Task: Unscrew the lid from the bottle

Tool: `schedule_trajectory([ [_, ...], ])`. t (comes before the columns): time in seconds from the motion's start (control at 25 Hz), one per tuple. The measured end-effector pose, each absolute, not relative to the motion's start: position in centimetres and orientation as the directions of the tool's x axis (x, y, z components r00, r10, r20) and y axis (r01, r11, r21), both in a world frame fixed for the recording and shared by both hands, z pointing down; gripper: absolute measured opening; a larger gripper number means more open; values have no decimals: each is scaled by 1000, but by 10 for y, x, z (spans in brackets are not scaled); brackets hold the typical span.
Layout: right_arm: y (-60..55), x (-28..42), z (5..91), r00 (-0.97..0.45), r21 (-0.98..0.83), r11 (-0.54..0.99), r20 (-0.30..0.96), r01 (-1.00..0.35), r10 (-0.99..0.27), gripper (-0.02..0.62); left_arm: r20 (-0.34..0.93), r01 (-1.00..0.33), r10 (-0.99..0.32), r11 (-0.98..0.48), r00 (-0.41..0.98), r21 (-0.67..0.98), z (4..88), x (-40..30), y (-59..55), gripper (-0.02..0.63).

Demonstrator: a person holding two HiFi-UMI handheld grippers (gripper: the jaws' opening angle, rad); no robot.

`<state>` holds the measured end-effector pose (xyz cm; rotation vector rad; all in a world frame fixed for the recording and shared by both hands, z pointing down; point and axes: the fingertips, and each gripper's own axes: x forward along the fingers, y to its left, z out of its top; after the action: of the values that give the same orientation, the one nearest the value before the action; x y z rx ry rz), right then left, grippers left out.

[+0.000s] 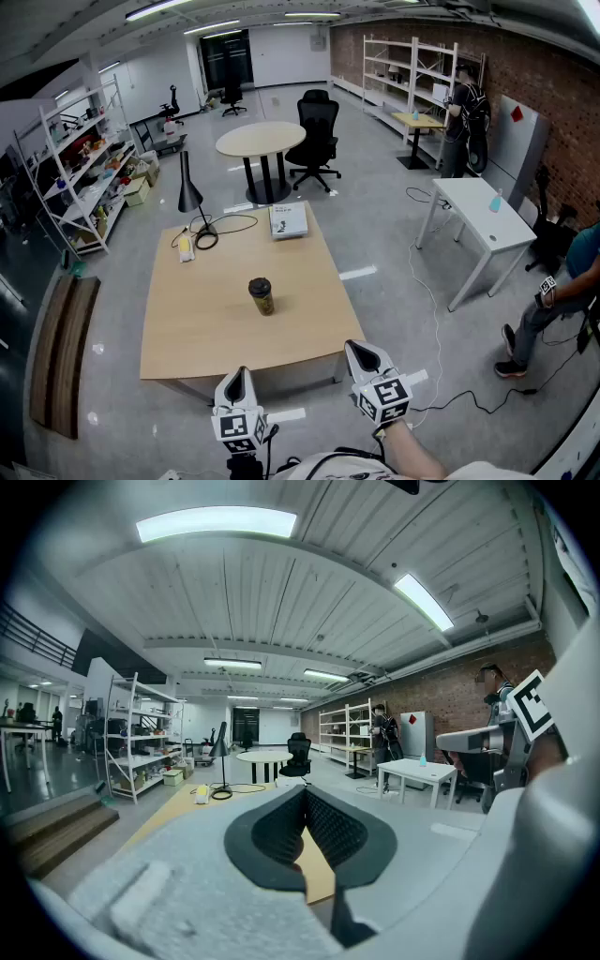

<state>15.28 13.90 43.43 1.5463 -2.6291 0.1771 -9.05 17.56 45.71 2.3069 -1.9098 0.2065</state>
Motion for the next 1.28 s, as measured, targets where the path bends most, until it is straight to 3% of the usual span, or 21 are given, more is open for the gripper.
schedule_trajectory([
  [0.72, 143, 193, 431, -551, -137, 542, 35, -829, -834, 6, 202, -970, -949, -240, 244, 42, 483, -53, 149, 12],
  [1.0, 125, 214, 434, -558, -183, 543, 36, -820, -829, 6, 305, -962, -914, -270, 267, 33, 540, -46, 108, 350],
  [1.12, 103, 205, 429, -574, -176, 560, 35, -809, -818, 6, 412, -954, -870, -301, 270, -12, 585, -50, 77, 586],
  [1.28, 64, 182, 426, -598, -139, 587, 54, -798, -800, 6, 477, -944, -837, -326, 268, -41, 643, -60, 17, 601],
])
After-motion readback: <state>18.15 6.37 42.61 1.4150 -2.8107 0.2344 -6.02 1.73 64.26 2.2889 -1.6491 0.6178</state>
